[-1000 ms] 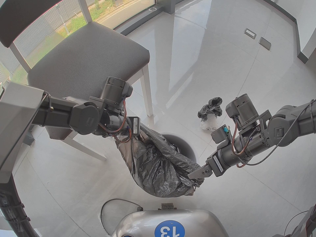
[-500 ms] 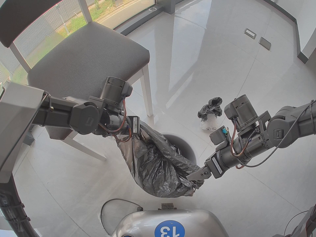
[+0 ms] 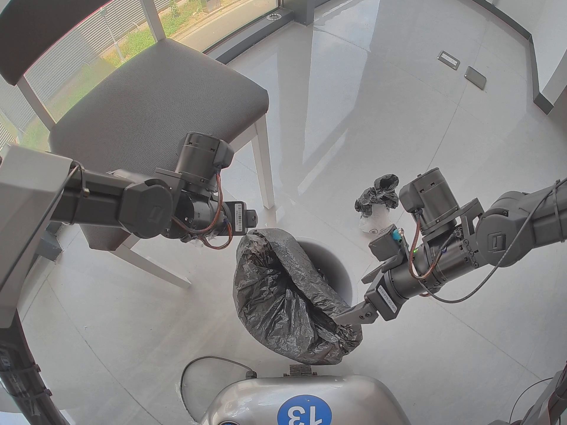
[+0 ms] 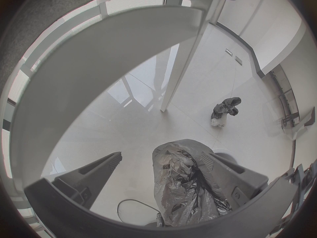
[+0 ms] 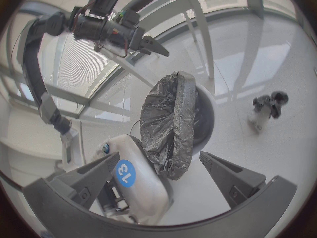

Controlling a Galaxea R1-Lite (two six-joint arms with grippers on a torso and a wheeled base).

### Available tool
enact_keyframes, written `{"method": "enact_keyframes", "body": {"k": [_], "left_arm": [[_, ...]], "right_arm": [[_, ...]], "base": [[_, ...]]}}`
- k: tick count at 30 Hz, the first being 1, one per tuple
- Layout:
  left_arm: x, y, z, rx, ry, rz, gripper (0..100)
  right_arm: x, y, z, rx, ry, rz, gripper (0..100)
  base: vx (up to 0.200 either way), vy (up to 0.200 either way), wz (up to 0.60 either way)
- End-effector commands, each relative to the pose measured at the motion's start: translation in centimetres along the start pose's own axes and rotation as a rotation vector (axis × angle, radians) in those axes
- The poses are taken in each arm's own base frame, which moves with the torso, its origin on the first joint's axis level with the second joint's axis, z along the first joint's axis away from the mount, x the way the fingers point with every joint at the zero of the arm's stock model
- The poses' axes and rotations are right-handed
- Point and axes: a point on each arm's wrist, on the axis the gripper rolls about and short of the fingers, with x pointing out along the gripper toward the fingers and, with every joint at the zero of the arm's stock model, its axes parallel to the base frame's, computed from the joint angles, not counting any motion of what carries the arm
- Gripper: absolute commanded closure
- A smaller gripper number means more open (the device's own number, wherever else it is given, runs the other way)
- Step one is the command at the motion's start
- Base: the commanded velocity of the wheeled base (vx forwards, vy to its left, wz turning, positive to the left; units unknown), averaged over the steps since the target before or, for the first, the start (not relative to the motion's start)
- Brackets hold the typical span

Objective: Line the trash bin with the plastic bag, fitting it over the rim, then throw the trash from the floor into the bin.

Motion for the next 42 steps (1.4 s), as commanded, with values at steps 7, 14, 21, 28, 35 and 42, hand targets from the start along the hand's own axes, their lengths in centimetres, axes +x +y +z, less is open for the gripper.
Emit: {"method": "enact_keyframes", "body": {"k": [7, 14, 21, 28, 35, 42], "left_arm": [[-4.0, -0.9, 1.4, 0.002, -0.09, -0.046, 0], [-4.8, -0.9, 1.7, -0.001, -0.107, -0.054, 0], [-5.6, -0.9, 2.4, 0.004, -0.156, -0.067, 0], [-5.6, -1.0, 2.7, 0.02, -0.193, -0.078, 0], [-5.4, -1.0, 2.4, 0.019, -0.19, -0.078, 0], [-5.0, -1.0, 2.2, 0.022, -0.18, -0.079, 0]], "right_arm": [[5.7, -0.2, 0.9, -0.147, 0.062, -0.031, 0], [8.4, -0.5, 1.4, -0.164, 0.091, -0.036, 0], [10.1, -1.4, 1.1, -0.194, 0.157, -0.113, 0], [11.3, -1.9, 1.9, -0.193, 0.149, -0.117, 0], [11.4, -2.0, 2.0, -0.185, 0.143, -0.119, 100], [11.3, -2.2, 1.7, -0.177, 0.184, -0.163, 100]], "base": [[0.0, 0.0, 0.0], [0.0, 0.0, 0.0], [0.0, 0.0, 0.0], [0.0, 0.0, 0.0], [0.0, 0.0, 0.0], [0.0, 0.0, 0.0]]}}
